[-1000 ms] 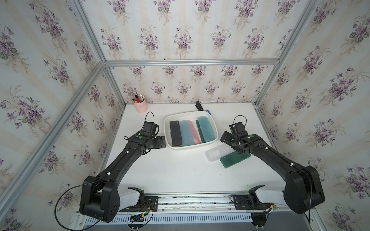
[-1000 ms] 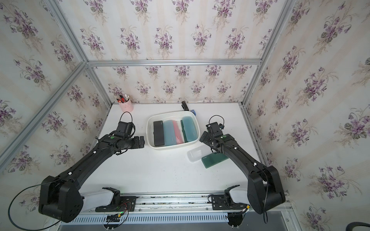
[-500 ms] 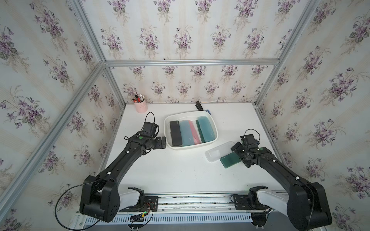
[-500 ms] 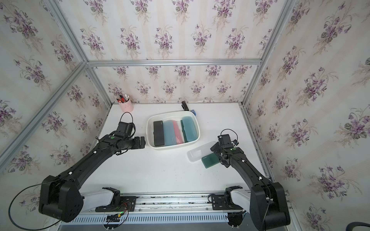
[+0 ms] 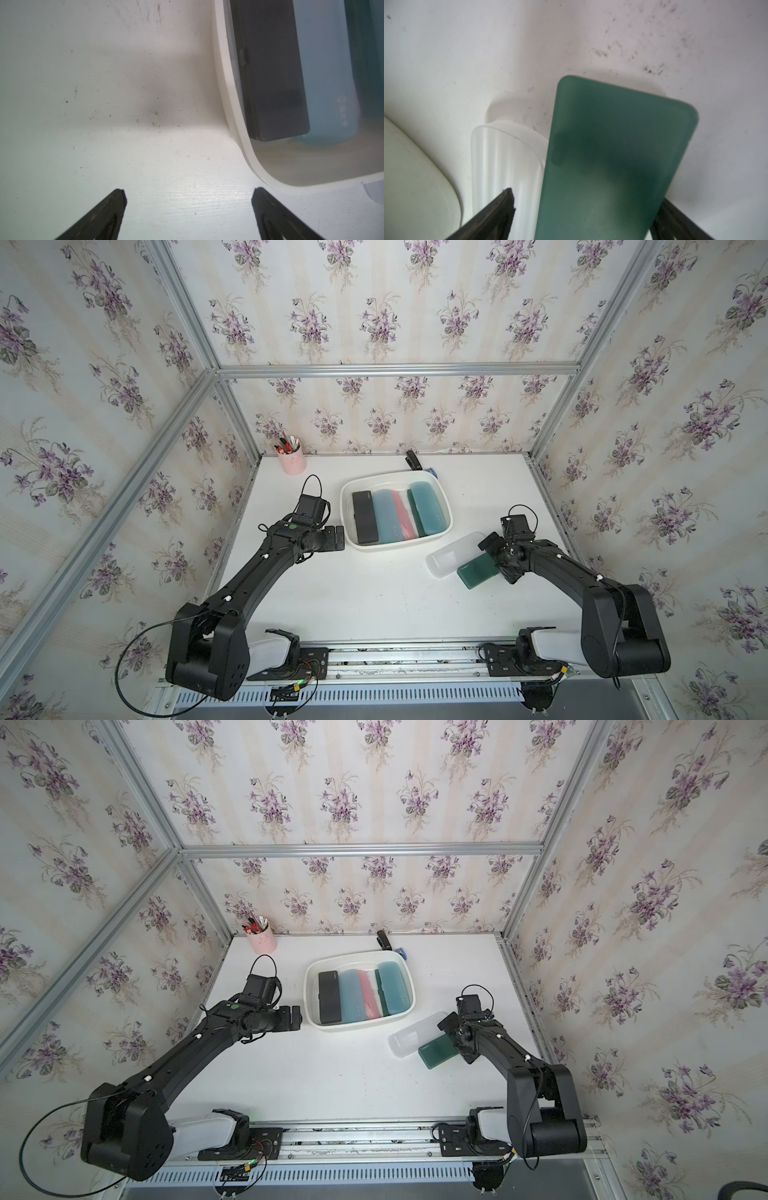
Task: Put the pencil case into the storage box
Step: Pick up the pencil case from the center of the board.
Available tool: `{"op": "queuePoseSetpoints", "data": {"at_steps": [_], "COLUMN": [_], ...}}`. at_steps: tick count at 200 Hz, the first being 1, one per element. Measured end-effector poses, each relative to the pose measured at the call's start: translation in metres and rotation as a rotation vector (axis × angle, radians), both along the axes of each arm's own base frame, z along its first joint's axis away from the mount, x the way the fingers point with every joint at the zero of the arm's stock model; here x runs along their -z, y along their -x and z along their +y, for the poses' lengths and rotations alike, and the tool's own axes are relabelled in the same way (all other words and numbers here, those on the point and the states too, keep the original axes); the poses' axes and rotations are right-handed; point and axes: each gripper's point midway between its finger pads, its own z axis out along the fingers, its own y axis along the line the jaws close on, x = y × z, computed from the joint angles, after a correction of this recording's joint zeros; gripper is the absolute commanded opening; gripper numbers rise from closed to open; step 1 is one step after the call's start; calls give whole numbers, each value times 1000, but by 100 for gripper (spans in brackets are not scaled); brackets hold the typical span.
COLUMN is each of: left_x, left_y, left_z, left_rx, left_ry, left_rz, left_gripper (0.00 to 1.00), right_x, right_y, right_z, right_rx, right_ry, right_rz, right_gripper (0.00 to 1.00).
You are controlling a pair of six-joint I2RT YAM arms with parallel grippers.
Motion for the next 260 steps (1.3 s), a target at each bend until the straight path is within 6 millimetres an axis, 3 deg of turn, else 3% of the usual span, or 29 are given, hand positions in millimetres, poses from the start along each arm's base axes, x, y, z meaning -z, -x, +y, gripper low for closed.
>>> {"op": "queuePoseSetpoints", "data": {"at_steps": [31, 108, 161, 214, 260], "left_x": [0, -7, -9, -9, -9], "left_y": [0, 0, 3, 4, 4], "left_z": [0, 0, 1, 1, 1], "left_rx": [0, 0, -1, -2, -8], "left_ry": [-1, 6, 9, 9, 12], "left_rz": [1, -23, -34, -32, -33], "left_gripper": [100, 99, 100, 99, 99], "right_x": [1, 17, 19, 17, 11], "right_y": [-7, -19, -16, -12, -9], "right_z": [-1, 4, 4, 2, 1], "right_rx": [-13, -92, -109, -118, -138], "right_ry": [-4, -16, -12, -3, 14], "right_rz": [5, 194, 204, 163, 137], "right_gripper": [89, 86, 74, 70, 76]}}
